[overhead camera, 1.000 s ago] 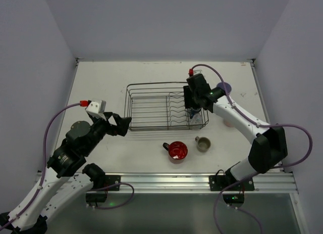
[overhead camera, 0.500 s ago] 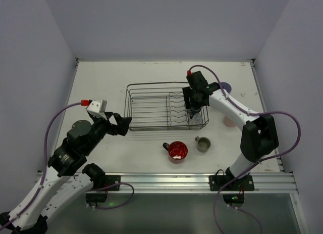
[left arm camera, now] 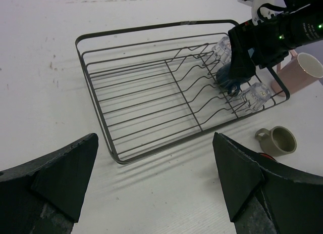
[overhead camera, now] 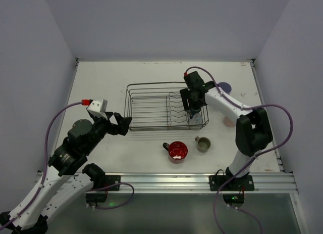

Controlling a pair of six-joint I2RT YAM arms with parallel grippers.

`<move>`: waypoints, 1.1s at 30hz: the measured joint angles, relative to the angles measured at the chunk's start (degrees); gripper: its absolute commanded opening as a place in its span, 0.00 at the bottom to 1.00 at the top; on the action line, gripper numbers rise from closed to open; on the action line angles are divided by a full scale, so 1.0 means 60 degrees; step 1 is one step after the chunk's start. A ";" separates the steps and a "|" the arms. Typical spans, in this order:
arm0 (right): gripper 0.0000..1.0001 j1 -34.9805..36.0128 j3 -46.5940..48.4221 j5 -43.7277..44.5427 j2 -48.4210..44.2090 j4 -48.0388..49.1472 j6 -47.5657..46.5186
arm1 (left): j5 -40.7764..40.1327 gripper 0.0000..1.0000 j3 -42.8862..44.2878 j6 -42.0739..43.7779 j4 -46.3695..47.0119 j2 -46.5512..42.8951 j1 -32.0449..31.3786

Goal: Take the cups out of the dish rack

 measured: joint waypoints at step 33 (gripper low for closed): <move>0.32 -0.0025 0.0055 -0.1133 -0.3410 0.0044 0.0262 | 0.0619 0.98 0.0000 -0.0091 0.0146 0.0168 0.0124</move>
